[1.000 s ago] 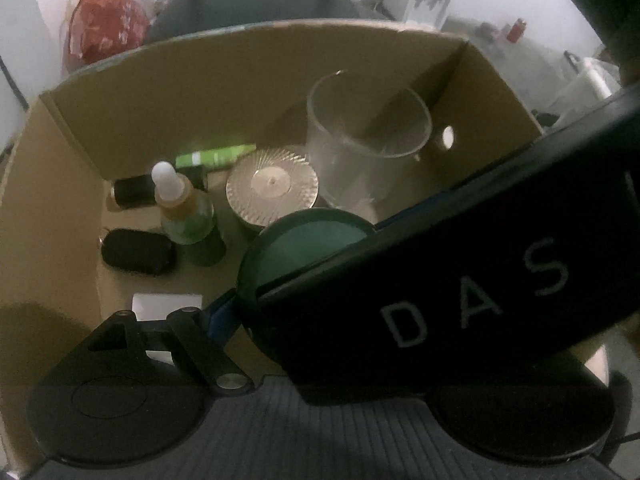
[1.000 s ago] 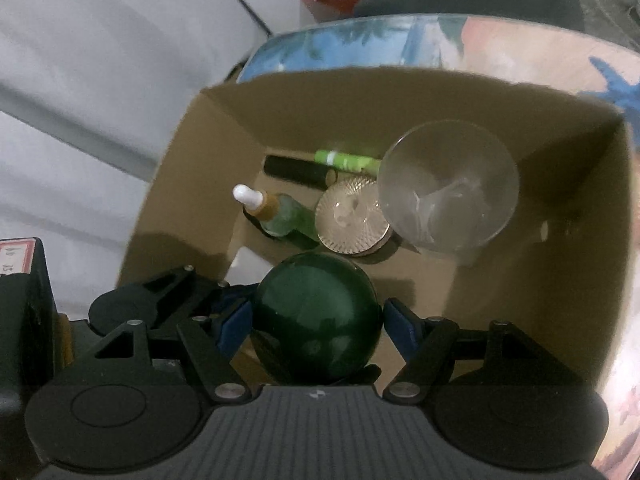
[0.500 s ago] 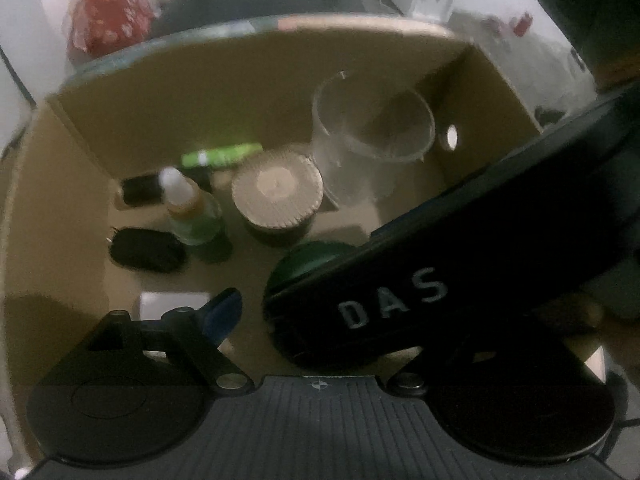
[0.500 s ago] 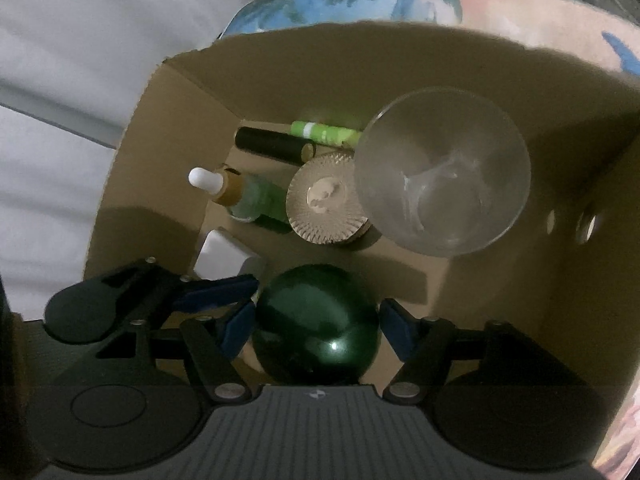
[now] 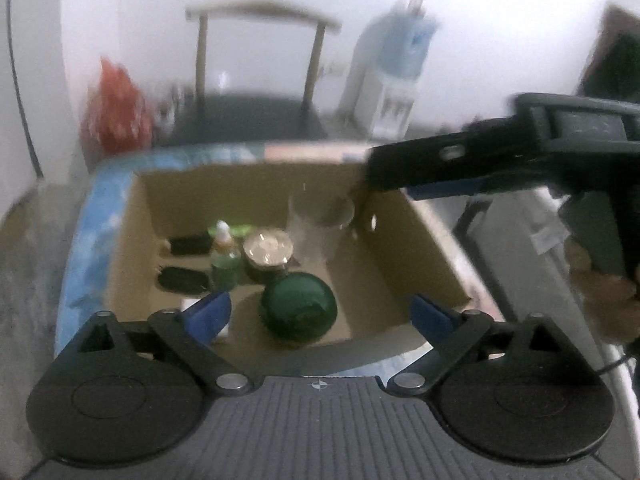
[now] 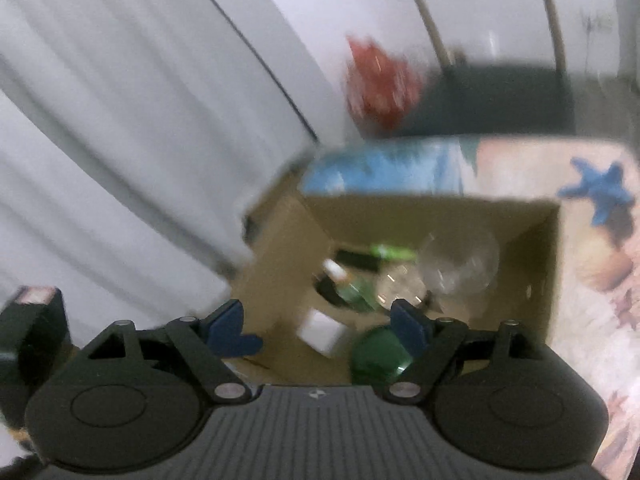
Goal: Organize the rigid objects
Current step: 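Open the right gripper and move toward the white pill bottle, then close the right gripper around the white pill bottle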
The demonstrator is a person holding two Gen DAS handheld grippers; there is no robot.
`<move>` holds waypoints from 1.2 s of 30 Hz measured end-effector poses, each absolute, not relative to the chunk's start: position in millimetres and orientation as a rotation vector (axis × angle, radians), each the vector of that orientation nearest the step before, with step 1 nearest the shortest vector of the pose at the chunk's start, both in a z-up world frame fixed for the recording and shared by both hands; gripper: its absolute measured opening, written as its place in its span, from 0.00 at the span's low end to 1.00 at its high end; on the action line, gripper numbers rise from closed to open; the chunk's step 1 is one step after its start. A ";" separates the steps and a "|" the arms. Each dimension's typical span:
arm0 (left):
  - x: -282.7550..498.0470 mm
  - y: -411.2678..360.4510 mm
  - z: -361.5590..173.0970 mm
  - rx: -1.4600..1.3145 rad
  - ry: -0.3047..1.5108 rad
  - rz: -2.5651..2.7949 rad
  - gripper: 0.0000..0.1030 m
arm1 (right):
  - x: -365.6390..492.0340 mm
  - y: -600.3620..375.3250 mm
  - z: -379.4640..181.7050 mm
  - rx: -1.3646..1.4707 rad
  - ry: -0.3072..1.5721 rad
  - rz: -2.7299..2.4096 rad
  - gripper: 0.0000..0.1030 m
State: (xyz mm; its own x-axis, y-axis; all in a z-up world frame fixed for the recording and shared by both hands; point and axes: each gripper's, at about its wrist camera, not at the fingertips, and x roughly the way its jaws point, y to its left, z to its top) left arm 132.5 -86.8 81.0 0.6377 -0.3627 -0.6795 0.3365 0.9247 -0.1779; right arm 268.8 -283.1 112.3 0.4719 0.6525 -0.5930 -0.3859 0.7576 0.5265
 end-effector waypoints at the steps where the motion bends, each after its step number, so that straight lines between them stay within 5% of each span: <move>1: 120.5 -80.2 81.4 -0.031 0.750 -0.394 0.96 | 252.3 -287.5 118.1 0.354 0.815 0.654 0.84; 11: 42.8 -7.5 47.4 -0.002 0.658 -0.173 0.96 | 135.8 -245.5 77.3 0.343 0.642 0.638 0.89; 26: 112.3 17.7 -5.5 0.126 0.651 -0.118 0.89 | 175.8 -105.3 34.7 0.211 0.741 0.713 0.74; 36: 131.2 13.4 -21.2 0.137 0.688 -0.151 0.56 | 198.4 -85.1 6.3 0.229 0.841 0.728 0.66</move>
State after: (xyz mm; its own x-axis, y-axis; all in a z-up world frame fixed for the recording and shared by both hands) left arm 131.2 13.4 -21.2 0.7623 -0.0935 -0.6404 0.1836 0.9801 0.0755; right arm 198.4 -85.1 6.3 0.4451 0.6675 -0.5969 -0.4948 0.7389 0.4573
